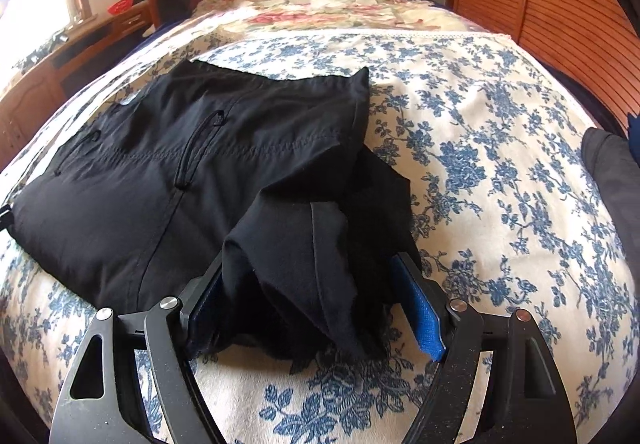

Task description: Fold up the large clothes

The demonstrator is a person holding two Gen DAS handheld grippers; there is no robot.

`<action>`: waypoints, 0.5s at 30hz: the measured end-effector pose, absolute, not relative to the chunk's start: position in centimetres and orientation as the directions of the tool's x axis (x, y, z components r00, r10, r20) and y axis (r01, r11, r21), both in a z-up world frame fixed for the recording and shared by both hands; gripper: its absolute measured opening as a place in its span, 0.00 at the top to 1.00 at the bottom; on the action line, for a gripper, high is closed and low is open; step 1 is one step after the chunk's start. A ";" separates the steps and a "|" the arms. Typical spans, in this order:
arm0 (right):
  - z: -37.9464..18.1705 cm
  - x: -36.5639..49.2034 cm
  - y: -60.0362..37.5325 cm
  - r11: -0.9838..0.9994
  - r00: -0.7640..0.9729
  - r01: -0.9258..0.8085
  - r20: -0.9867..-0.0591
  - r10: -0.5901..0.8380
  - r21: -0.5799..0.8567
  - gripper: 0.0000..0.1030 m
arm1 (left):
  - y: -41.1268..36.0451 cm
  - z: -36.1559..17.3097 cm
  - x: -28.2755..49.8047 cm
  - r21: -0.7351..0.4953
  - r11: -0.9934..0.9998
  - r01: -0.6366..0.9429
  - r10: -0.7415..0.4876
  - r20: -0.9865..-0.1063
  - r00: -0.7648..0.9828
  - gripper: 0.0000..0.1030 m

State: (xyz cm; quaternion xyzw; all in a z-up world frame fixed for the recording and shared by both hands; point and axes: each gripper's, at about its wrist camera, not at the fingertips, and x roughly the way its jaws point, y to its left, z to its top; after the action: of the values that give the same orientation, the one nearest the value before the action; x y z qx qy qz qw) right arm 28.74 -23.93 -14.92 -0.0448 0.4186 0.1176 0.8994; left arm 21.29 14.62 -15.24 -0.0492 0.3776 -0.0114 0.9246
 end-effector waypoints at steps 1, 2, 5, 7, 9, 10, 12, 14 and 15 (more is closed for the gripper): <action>-14.9 28.6 -24.0 0.968 0.623 -0.249 -0.762 0.177 0.022 0.22 | 14.8 -15.3 21.3 -0.098 0.995 -0.022 -0.053 -0.700 0.712 0.54; -15.0 28.6 -24.1 0.968 0.621 -0.249 -0.763 0.181 0.027 0.22 | 14.9 -15.4 21.3 -0.099 0.995 -0.026 -0.052 -0.703 0.709 0.54; -15.3 28.7 -24.3 0.966 0.610 -0.253 -0.768 0.194 0.044 0.22 | 15.3 -15.9 21.4 -0.114 0.993 -0.037 -0.056 -0.716 0.696 0.53; -15.6 28.8 -24.3 0.966 0.601 -0.252 -0.774 0.201 0.056 0.22 | 15.4 -16.2 21.5 -0.117 0.992 -0.040 -0.057 -0.723 0.688 0.52; -15.8 28.9 -24.1 0.965 0.595 -0.256 -0.778 0.202 0.054 0.21 | 15.4 -16.5 21.6 -0.116 0.992 -0.041 -0.056 -0.728 0.683 0.52; -15.9 29.0 -24.1 0.965 0.591 -0.259 -0.781 0.201 0.053 0.21 | 15.4 -16.6 21.6 -0.115 0.992 -0.043 -0.055 -0.729 0.683 0.51; -16.0 29.0 -24.0 0.965 0.588 -0.258 -0.783 0.201 0.054 0.21 | 15.5 -16.7 21.7 -0.117 0.992 -0.049 -0.052 -0.729 0.683 0.51; -16.1 29.0 -24.1 0.964 0.588 -0.259 -0.782 0.204 0.057 0.21 | 15.5 -16.8 21.7 -0.116 0.992 -0.055 -0.048 -0.729 0.683 0.51; -16.1 29.0 -24.1 0.964 0.588 -0.260 -0.782 0.207 0.059 0.21 | 15.6 -16.8 21.6 -0.114 0.992 -0.057 -0.045 -0.728 0.684 0.51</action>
State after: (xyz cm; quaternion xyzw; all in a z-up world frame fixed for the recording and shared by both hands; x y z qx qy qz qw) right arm 28.98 -24.07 -16.06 -0.0306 0.4346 0.1310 0.8905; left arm 21.63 15.57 -16.79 -0.0639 0.3976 0.0031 0.9153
